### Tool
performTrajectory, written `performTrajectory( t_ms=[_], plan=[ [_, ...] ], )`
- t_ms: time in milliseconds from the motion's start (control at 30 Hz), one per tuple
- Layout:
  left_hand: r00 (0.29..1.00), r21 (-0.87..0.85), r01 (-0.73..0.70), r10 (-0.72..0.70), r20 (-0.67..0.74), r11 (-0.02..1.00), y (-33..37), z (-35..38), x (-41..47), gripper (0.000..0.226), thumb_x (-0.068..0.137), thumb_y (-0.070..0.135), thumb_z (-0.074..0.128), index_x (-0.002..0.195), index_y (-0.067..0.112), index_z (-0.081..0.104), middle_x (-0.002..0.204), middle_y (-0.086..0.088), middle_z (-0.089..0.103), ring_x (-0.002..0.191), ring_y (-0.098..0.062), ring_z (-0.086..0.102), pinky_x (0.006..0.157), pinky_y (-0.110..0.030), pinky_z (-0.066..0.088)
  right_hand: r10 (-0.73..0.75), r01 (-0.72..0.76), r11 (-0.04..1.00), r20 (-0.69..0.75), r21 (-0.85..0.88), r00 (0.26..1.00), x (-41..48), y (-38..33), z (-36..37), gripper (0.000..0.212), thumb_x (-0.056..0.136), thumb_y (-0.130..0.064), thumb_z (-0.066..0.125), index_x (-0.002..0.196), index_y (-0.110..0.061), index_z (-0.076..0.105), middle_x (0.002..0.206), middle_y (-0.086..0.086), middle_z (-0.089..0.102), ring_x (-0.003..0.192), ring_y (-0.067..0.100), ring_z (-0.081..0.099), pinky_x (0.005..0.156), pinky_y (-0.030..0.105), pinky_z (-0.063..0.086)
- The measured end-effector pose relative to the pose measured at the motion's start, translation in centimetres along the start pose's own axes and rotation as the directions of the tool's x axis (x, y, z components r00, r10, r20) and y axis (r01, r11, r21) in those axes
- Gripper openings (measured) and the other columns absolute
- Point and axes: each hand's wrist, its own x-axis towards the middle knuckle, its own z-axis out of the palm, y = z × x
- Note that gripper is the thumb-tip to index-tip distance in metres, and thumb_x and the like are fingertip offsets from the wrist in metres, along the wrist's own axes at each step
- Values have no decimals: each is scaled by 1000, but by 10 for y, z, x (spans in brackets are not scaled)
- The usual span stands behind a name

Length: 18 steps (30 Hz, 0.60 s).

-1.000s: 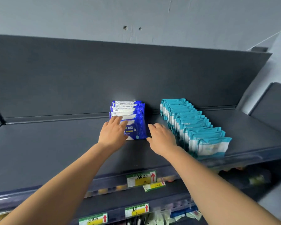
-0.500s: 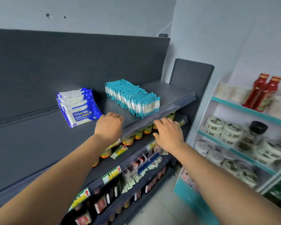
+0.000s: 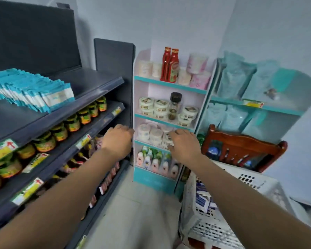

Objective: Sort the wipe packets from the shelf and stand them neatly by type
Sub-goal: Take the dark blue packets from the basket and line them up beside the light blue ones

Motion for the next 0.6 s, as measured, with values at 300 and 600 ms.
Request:
performTrajectory(
  t_ms=[300,600],
  plan=[
    [973,-58,-193,199,113,979,202,55,6,32,88,25,56,120,20,57,118,-2,60,113,-23,52,90,-36,45,178,-180,984,146,-3,973,-111,159,50,40,93,-36,53,129,-18,51,123,5,55,117,26,49,95,38,40],
    [907,-84,-344,354,227,935,330,105,31,29,89,22,55,118,20,58,114,-2,62,108,-23,56,85,-36,47,342,-361,933,342,-8,875,-165,262,103,39,93,-39,54,126,-17,52,122,5,56,116,26,50,95,40,44]
  ],
)
